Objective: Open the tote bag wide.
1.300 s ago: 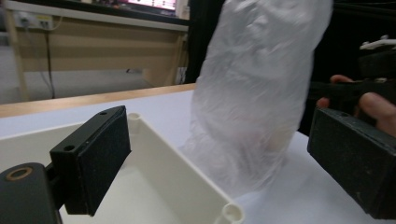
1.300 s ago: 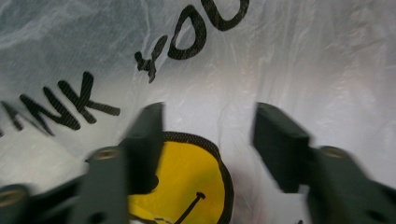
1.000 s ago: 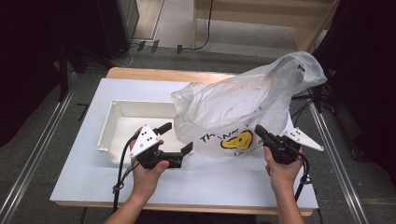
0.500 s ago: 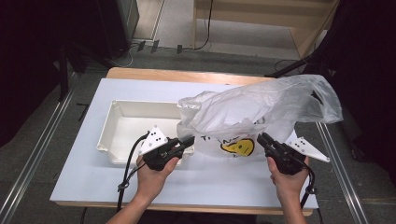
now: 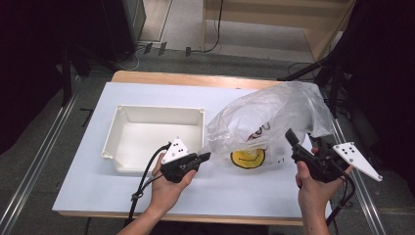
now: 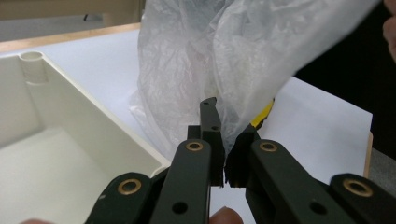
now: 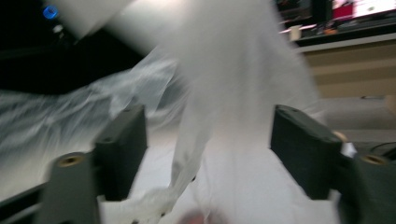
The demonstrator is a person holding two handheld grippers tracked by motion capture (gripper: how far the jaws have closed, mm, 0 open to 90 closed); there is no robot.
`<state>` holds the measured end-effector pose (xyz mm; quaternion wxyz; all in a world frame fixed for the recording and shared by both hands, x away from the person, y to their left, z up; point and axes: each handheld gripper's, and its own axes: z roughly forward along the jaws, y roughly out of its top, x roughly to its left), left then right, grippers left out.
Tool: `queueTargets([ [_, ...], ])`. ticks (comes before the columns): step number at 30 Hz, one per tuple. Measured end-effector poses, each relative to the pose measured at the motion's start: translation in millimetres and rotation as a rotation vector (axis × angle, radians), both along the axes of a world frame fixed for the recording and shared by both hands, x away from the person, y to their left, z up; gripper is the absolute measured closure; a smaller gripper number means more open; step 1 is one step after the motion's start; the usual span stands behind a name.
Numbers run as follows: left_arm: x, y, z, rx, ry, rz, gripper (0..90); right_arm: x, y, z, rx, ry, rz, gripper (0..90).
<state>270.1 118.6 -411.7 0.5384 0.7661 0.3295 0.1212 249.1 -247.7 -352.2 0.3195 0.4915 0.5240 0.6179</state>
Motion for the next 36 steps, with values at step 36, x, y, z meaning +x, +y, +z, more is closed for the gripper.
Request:
queueTargets([
  [36,6.4,-4.5,-25.5,0.056,0.124,-0.008,90.0,58.1,-27.2,-115.3,-0.183,0.471,-0.097,90.0],
])
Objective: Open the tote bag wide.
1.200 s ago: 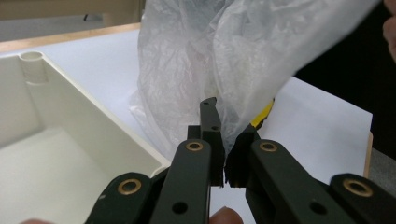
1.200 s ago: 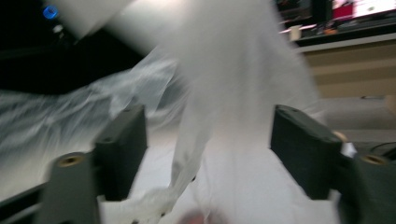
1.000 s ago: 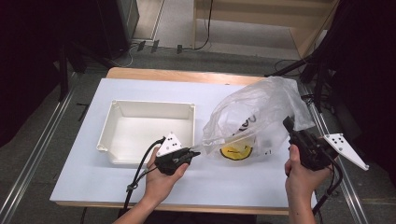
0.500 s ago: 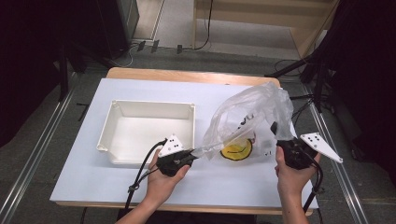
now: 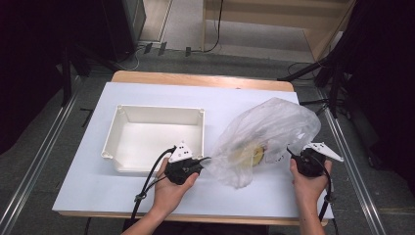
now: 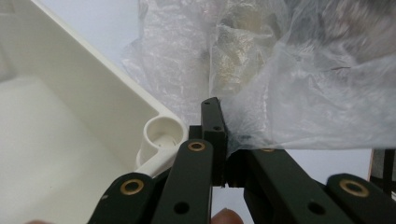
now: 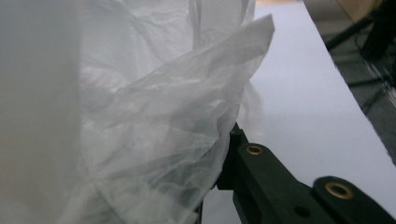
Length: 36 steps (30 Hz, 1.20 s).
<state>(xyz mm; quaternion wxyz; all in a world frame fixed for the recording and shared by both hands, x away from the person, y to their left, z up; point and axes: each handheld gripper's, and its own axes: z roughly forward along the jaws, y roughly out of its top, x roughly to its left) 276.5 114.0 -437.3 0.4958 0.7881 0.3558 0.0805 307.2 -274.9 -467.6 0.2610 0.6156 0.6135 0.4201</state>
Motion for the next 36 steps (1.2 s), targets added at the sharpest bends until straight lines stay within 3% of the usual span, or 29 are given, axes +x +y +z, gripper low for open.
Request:
queueTargets([
  [1,-0.1,-1.3,-1.2,0.011,0.002,-0.001,90.0,0.0,0.0,0.0,0.000,0.000,0.000,90.0],
  [3,-1.3,-4.8,-3.8,0.009,0.007,-0.020,89.0,2.3,-4.9,-8.5,0.006,0.042,0.006,90.0],
  [5,-3.3,-6.7,-3.8,-0.009,-0.001,-0.046,82.9,3.5,-6.0,-12.8,-0.038,0.058,0.006,90.0],
  [7,-8.0,-8.9,-0.7,-0.026,-0.037,-0.087,71.3,4.3,-4.3,-15.1,-0.019,0.057,-0.024,90.0],
  [8,-8.0,-8.9,-0.7,-0.026,-0.037,-0.087,65.5,4.3,-4.3,-15.1,-0.019,0.057,-0.024,90.0],
  [9,-12.8,-12.0,3.5,-0.036,-0.073,-0.129,58.0,3.5,-4.4,-15.3,-0.013,0.054,-0.021,90.0],
  [13,-23.6,-16.8,14.4,-0.057,-0.159,-0.215,33.8,1.9,-5.5,-15.1,-0.036,0.045,0.000,90.0],
  [16,-29.0,-18.1,21.3,-0.078,-0.187,-0.275,21.7,1.2,-4.6,-14.8,-0.041,0.039,-0.005,90.0],
  [19,-31.1,-18.3,25.3,-0.090,-0.202,-0.291,13.9,-0.9,-3.0,-12.7,-0.028,0.022,-0.007,90.0],
  [23,-27.4,-18.4,28.0,-0.128,-0.181,-0.274,13.9,-4.2,0.7,-11.0,-0.038,0.011,0.013,90.0],
  [24,-25.7,-18.3,28.7,-0.151,-0.169,-0.269,13.9,-4.4,1.3,-11.4,-0.053,0.009,0.019,90.0],
  [26,-24.7,-17.9,29.1,-0.155,-0.164,-0.265,13.6,-5.7,4.3,-12.4,-0.084,0.017,0.031,90.0],
  [27,-22.8,-18.3,28.6,-0.151,-0.159,-0.247,14.0,-6.3,5.9,-13.3,-0.092,0.025,0.043,90.0],
  [28,-18.5,-21.2,25.9,-0.076,-0.133,-0.150,15.8,-7.0,6.9,-14.0,-0.098,0.032,0.052,90.0],
  [29,-16.1,-22.5,23.1,-0.046,-0.120,-0.099,20.9,-7.7,7.4,-14.5,-0.098,0.033,0.059,90.0],
  [30,-16.1,-22.5,23.1,-0.046,-0.120,-0.099,29.1,-8.3,7.1,-14.7,-0.103,0.030,0.067,90.0],
  [31,-10.8,-23.1,16.9,-0.017,-0.081,-0.047,39.7,-9.3,7.1,-14.5,-0.101,0.029,0.070,90.0],
  [34,-6.1,-22.1,12.6,-0.003,-0.050,-0.038,66.5,-11.4,6.5,-13.8,-0.104,0.030,0.070,90.0],
  [35,-0.2,-19.1,9.7,-0.015,-0.006,-0.035,71.7,-13.8,4.4,-13.4,-0.116,0.038,0.062,90.0],
  [36,2.7,-17.2,8.4,-0.015,0.007,-0.018,75.0,-14.3,3.2,-13.7,-0.127,0.045,0.055,90.0],
])
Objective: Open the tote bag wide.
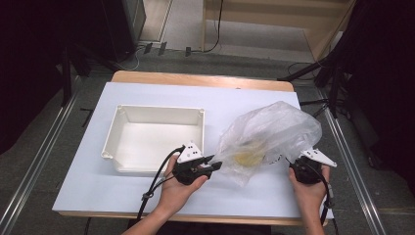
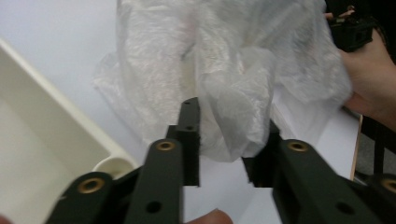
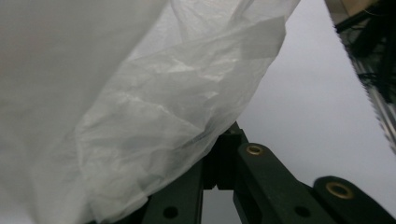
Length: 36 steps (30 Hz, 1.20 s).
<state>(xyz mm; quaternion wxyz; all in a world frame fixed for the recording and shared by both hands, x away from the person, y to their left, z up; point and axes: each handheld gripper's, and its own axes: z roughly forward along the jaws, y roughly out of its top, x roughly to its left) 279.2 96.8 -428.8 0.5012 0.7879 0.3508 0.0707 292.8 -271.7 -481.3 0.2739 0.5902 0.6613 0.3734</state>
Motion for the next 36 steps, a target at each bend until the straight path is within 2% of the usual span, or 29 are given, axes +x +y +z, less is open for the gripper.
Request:
queueTargets([
  [2,3.5,2.5,-2.5,0.014,0.009,0.028,80.0,-1.8,-5.3,-1.9,-0.009,0.017,-0.018,90.0],
  [4,6.1,3.8,-5.5,0.020,0.020,0.036,81.3,-2.7,-9.4,-4.0,-0.022,0.027,-0.027,90.0],
  [5,6.3,3.6,-6.0,0.014,0.022,0.034,82.4,-3.8,-11.7,-4.7,-0.016,0.038,-0.030,90.0],
  [7,5.9,2.9,-5.6,0.023,0.018,0.038,82.3,-5.3,-14.9,-4.2,0.003,0.029,-0.022,88.6],
  [8,3.9,0.5,-5.3,0.040,0.001,0.044,82.3,-7.4,-16.7,-2.7,0.032,0.002,-0.011,74.7],
  [9,3.6,0.1,-5.5,0.040,0.001,0.036,82.1,-9.6,-17.7,-0.6,0.051,-0.045,-0.005,54.6],
  [10,3.1,-0.3,-5.6,0.041,0.001,0.036,81.9,-11.4,-18.1,2.4,0.051,-0.087,-0.011,35.7],
  [11,2.9,-0.2,-5.6,0.038,-0.002,0.036,81.7,-12.3,-18.2,6.5,0.052,-0.098,-0.023,23.0],
  [12,2.9,-0.2,-5.6,0.038,-0.002,0.036,81.5,-12.3,-18.2,6.5,0.052,-0.098,-0.023,23.0],
  [13,2.5,0.3,-5.2,0.029,-0.003,0.034,81.3,-15.8,-18.3,16.5,0.059,-0.139,-0.033,14.0],
  [16,1.4,0.5,-5.5,0.028,-0.007,0.033,80.7,-23.2,-16.6,32.3,0.048,-0.216,-0.073,13.5],
  [18,0.7,0.2,-6.2,0.029,-0.008,0.033,80.6,-25.0,-16.0,36.5,0.054,-0.228,-0.079,13.0],
  [19,-0.3,-0.5,-7.4,0.033,-0.010,0.030,80.6,-29.9,-14.7,49.2,0.060,-0.273,-0.097,8.4],
  [20,-0.3,-0.5,-7.4,0.033,-0.010,0.030,80.6,-29.9,-14.7,49.2,0.060,-0.273,-0.097,8.4],
  [21,-1.4,-1.8,-9.1,0.035,-0.011,0.027,80.4,-34.1,-15.9,61.7,0.071,-0.317,-0.125,8.0],
  [22,-1.8,-2.3,-9.8,0.038,-0.012,0.025,80.3,-36.3,-16.1,68.5,0.084,-0.335,-0.146,8.0],
  [23,-1.8,-2.3,-9.8,0.038,-0.012,0.025,80.3,-36.3,-16.1,68.5,0.084,-0.335,-0.146,8.0],
  [24,-2.4,-2.7,-11.0,0.046,-0.013,0.025,80.3,-40.3,-16.8,81.8,0.100,-0.378,-0.159,8.2],
  [27,-3.0,-4.3,-16.6,0.055,-0.004,0.021,80.1,-42.1,-11.8,96.9,0.110,-0.412,-0.126,9.1],
  [28,-3.0,-4.3,-16.6,0.055,-0.004,0.021,80.1,-42.1,-11.8,96.9,0.110,-0.412,-0.126,9.1],
  [29,-3.4,-5.3,-19.6,0.065,0.002,0.021,80.1,-40.3,-4.2,101.7,0.102,-0.424,-0.091,10.4],
  [30,-3.4,-5.3,-19.6,0.065,0.002,0.021,80.0,-40.3,-4.2,101.7,0.102,-0.424,-0.091,10.4],
  [31,-4.0,-6.5,-22.8,0.078,0.008,0.018,80.0,-36.3,6.0,103.4,0.090,-0.426,-0.057,10.7],
  [32,-4.0,-6.5,-22.8,0.078,0.008,0.018,80.0,-36.3,6.0,103.4,0.090,-0.426,-0.057,10.7],
  [33,-4.3,-7.9,-26.3,0.092,0.016,0.009,80.0,-31.1,17.6,104.2,0.079,-0.423,-0.017,10.9],
  [35,-4.6,-8.8,-28.2,0.100,0.022,0.008,79.8,-28.5,23.9,104.4,0.074,-0.424,-0.001,11.0],
  [36,-4.8,-11.0,-32.1,0.116,0.034,-0.002,79.5,-22.9,37.6,104.4,0.062,-0.417,0.033,12.7],
])
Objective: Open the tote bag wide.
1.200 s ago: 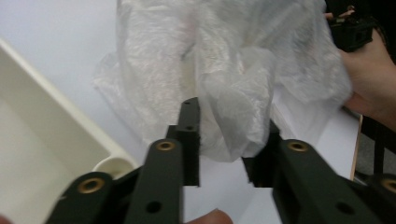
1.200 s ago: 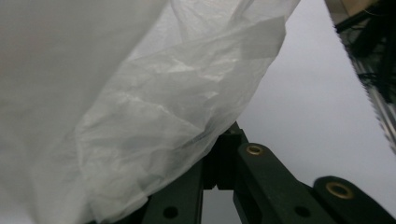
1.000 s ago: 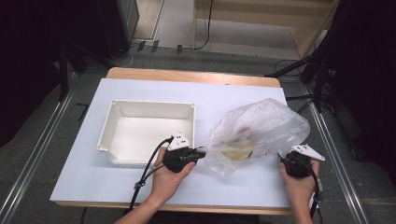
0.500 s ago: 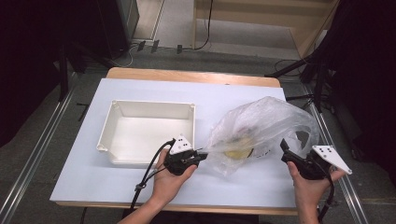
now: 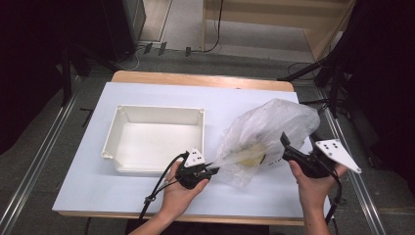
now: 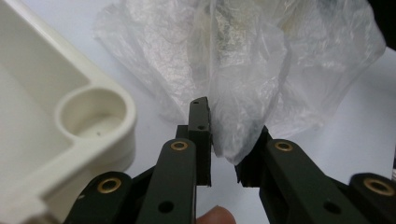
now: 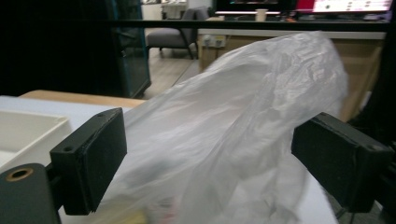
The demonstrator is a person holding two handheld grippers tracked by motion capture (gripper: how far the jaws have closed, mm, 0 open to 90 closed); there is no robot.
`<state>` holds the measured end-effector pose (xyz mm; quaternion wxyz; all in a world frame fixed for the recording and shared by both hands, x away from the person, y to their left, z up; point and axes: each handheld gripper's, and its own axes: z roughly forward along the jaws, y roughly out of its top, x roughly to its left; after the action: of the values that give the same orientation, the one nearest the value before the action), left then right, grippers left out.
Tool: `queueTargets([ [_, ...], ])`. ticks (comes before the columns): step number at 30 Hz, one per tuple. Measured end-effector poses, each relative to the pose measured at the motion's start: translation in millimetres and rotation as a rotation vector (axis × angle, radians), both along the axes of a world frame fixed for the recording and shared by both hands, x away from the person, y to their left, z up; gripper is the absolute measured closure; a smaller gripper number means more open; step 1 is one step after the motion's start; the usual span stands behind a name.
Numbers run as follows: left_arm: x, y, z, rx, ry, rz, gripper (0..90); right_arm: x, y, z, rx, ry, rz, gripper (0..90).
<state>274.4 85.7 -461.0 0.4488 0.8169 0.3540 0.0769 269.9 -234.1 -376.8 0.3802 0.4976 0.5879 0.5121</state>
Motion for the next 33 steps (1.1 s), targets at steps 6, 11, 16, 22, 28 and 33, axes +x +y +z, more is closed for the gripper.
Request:
queueTargets([
  [6,-1.9,-5.2,-9.9,0.050,0.022,-0.019,78.9,23.5,37.7,-15.9,-0.081,0.076,0.102,39.6],
  [11,-4.2,-7.3,-13.7,0.090,0.024,-0.020,79.4,47.9,41.9,-41.2,-0.035,0.170,0.146,56.0],
  [16,-3.5,-5.3,-15.6,0.097,0.037,-0.016,79.2,61.3,32.5,-66.2,0.007,0.255,0.123,63.3],
  [22,-3.4,-5.0,-16.6,0.095,0.038,-0.014,78.0,55.6,19.3,-70.6,0.087,0.268,0.121,64.4],
  [28,-4.3,-4.4,-16.4,0.082,0.030,-0.015,76.9,36.4,11.5,-72.4,0.095,0.262,0.124,77.7],
  [33,-5.9,-5.9,-16.3,0.097,0.012,-0.013,77.0,28.0,13.0,-72.2,0.067,0.257,0.132,87.0],
])
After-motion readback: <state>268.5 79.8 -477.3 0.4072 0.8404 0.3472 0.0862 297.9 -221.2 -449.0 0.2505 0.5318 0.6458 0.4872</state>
